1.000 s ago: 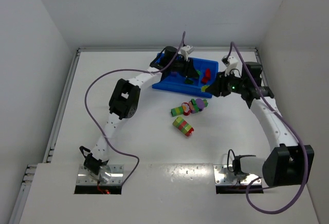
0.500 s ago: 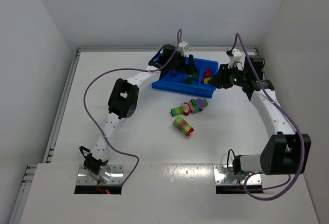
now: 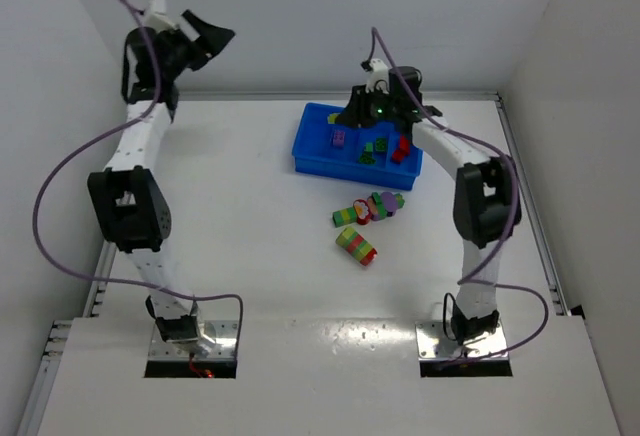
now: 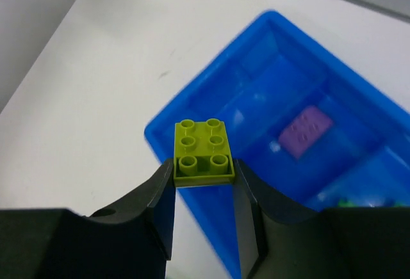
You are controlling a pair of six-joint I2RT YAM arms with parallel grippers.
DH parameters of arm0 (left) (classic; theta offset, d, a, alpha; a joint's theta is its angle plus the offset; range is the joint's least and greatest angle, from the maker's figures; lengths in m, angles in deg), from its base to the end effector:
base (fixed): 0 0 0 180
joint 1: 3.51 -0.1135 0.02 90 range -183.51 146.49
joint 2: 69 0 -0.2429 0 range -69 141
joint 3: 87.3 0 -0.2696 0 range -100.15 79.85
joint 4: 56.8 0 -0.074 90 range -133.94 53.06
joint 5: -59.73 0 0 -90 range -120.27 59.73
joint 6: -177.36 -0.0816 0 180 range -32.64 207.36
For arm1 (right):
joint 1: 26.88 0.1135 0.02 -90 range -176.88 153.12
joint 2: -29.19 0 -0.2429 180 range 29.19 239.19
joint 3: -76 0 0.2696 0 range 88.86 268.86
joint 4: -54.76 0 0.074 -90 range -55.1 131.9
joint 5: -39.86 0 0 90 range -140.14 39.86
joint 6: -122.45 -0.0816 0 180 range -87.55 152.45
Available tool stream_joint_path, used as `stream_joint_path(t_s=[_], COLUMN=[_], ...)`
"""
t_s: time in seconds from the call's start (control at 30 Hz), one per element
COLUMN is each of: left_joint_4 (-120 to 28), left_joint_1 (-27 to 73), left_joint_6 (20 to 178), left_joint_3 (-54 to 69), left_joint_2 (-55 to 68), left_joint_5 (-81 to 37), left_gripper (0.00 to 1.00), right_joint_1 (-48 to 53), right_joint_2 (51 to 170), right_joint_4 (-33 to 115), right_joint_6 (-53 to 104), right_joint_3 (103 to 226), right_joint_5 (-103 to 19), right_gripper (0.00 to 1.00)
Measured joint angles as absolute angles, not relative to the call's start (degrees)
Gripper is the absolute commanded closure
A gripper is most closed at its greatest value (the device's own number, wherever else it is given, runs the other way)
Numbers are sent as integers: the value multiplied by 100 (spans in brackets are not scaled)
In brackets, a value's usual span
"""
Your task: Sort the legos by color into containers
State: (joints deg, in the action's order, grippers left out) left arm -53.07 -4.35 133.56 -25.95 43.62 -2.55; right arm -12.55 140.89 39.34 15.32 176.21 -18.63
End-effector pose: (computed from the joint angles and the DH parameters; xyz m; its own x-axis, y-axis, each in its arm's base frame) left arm 0.5281 -0.0302 0.3719 -0.2983 -0.6434 -0.7051 0.3416 0.6178 -0.7083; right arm 0.4759 0.1656 0.2205 -0.6142 0.1023 -0.7825 -0.5040 0.7121 0.4887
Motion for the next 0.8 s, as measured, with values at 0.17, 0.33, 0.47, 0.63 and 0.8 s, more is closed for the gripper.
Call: stream_joint_path(t_s=[0.17, 0.33, 0.47, 0.63, 0.8], left_joint_4=[-4973, -4013, -3469, -3185, -2732], left_joint_1=[-1364, -1025, -675, -525, -359], left_joint_6=[13122, 11874, 11004, 9983, 8733], left_joint_3=[-1832, -1360, -1076, -833, -798], left_joint_2=[4027, 3957, 3737, 3424, 3433], left_joint_5=[228, 460, 554, 1157, 2099], left_gripper=[0, 0, 2, 3, 3], right_joint_1=[-929, -881, -849, -724, -720], right_joint_2=[15508, 16594, 16983, 17042, 16478], right_joint_4=[3925, 3634, 3466, 3322, 3291], right_joint_6=[1425, 1417, 1414, 1428, 1449], right_joint_3=[19030, 20265, 20602, 20604, 19835], right_joint_5=[-2158, -2272, -2303, -2307, -2265], right_gripper=[95, 77, 48, 37, 36])
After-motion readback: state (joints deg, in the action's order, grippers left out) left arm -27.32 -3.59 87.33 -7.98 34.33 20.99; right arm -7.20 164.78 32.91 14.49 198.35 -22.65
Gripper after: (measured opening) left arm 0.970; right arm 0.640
